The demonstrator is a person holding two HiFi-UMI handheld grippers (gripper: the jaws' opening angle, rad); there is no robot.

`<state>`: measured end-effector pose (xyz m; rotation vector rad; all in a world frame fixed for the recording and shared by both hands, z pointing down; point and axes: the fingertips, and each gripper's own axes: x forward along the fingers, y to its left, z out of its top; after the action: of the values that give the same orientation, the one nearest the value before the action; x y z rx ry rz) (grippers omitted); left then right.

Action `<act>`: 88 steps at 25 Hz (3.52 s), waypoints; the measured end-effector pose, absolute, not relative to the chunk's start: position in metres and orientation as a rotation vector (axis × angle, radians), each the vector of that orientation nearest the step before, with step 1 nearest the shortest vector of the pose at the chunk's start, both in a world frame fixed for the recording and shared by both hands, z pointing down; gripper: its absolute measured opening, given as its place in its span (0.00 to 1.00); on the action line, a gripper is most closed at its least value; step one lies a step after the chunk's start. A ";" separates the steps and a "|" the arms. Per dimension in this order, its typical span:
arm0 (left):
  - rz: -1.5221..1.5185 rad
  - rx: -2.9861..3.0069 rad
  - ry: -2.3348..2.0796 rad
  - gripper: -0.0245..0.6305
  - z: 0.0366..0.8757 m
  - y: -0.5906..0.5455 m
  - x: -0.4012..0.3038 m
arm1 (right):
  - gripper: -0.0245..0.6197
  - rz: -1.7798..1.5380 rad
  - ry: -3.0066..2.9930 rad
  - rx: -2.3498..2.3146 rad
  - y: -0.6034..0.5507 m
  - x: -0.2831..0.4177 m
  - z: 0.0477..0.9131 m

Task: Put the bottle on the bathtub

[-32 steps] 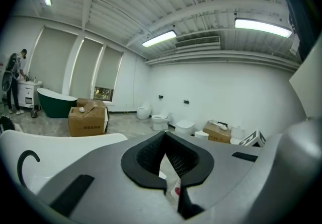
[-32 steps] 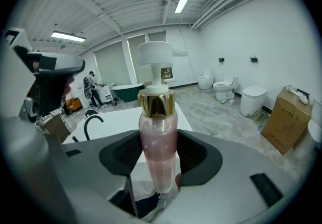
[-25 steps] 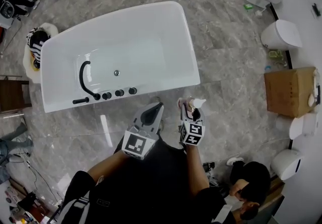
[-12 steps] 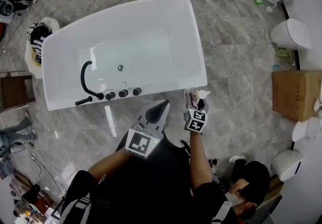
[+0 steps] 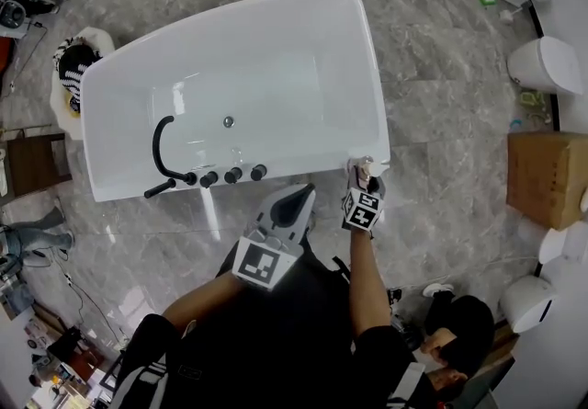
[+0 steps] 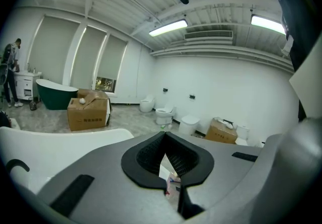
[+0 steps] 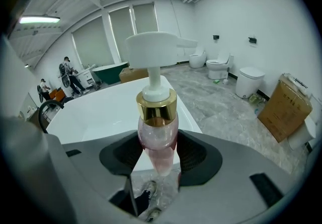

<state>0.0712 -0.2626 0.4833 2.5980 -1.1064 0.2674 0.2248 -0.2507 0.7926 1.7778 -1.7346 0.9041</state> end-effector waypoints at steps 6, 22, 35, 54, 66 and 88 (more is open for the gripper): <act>0.279 2.592 -1.096 0.06 0.492 -0.272 0.075 | 0.36 0.927 -1.684 1.784 -0.261 0.233 0.816; 0.313 2.563 -1.092 0.06 0.502 -0.276 0.069 | 0.37 0.946 -1.637 1.781 -0.265 0.235 0.835; 0.292 2.552 -1.100 0.06 0.501 -0.271 0.070 | 0.37 0.948 -1.634 1.730 -0.248 0.226 0.843; 0.264 2.580 -1.125 0.06 0.486 -0.228 0.051 | 0.37 0.988 -1.586 1.738 -0.227 0.221 0.837; 0.189 2.616 -1.110 0.06 0.456 -0.169 0.045 | 0.22 1.008 -1.696 1.728 -0.155 0.205 0.768; 0.132 2.672 -1.235 0.06 0.420 -0.039 0.019 | 0.05 0.710 -2.153 1.938 -0.024 0.151 0.551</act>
<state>0.0190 -0.0387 0.4205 2.6722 -1.2345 0.1318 0.1511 -0.0239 0.5507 1.9385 -2.1531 0.7104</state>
